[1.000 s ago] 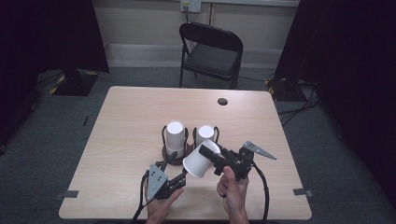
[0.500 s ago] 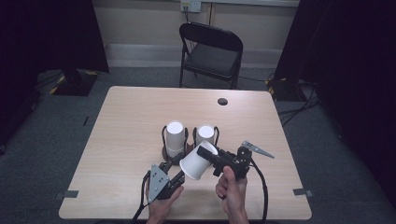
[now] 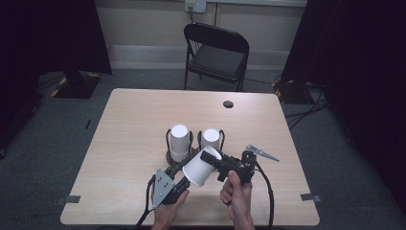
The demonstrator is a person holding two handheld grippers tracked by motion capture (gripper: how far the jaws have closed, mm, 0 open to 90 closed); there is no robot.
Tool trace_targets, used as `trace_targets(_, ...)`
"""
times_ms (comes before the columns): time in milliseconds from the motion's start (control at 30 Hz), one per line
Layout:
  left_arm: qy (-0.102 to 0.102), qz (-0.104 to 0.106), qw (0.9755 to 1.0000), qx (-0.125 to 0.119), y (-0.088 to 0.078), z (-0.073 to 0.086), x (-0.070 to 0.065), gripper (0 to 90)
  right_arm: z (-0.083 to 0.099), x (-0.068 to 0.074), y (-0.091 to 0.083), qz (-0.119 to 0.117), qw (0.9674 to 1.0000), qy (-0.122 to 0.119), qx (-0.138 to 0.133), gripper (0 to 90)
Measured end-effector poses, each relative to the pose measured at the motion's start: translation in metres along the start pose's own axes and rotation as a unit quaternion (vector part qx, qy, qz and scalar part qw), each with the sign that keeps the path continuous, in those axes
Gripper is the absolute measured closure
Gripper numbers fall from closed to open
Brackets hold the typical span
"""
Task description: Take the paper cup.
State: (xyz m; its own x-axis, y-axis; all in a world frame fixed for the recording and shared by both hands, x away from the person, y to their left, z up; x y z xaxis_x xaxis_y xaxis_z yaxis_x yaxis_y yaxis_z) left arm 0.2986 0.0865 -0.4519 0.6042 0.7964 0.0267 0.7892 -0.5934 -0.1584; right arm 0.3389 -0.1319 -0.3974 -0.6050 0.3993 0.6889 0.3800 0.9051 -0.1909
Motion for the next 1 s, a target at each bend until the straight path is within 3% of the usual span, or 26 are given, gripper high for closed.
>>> trace_targets(300, -0.001, -0.001, 1.0000, -0.009, -0.0020, -0.0018, 0.0017, 76.9, 0.0001, -0.0063, 0.0035, -0.006, 0.9997, 0.019, 0.013, 33.8)
trace_targets(467, 0.008, 0.008, 0.9998, -0.018, -0.0009, -0.0031, 0.0000, 76.6, 0.0006, -0.0066, 0.0048, -0.025, 0.9991, 0.027, 0.023, 33.9)
trace_targets(533, 0.014, 0.003, 0.9998, -0.017, -0.0020, -0.0042, -0.0016, 77.9, 0.0017, -0.0057, 0.0063, -0.026, 0.9990, 0.026, 0.025, 33.9)
trace_targets(767, 0.008, 0.004, 0.9996, -0.026, -0.0047, -0.0086, 0.0010, 79.5, 0.0011, -0.0086, 0.0062, -0.050, 0.9975, 0.039, 0.033, 33.7)
trace_targets(967, 0.032, 0.018, 0.9993, -0.008, -0.0051, -0.0081, -0.0040, 86.5, -0.0003, -0.0093, 0.0066, -0.037, 0.9982, 0.036, 0.031, 30.3)
trace_targets(1000, 0.032, 0.026, 0.9991, -0.008, -0.0047, -0.0079, -0.0035, 86.7, -0.0006, -0.0081, 0.0058, -0.021, 0.9991, 0.023, 0.029, 27.9)
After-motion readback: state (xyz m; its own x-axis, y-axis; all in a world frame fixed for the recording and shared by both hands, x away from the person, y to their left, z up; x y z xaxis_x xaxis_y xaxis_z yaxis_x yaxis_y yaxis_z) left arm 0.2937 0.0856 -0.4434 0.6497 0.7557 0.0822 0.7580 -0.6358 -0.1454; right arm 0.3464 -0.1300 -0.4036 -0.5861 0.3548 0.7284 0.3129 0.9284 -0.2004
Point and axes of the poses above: each handheld gripper's, and its own axes: y roughly forward along the jaws, z roughly out of its underside, x roughly to its left, the point moved 1 cm from there along y, roughly forward along the jaws, and after that the axes turned 13 degrees about x, right-handed, at the moved point
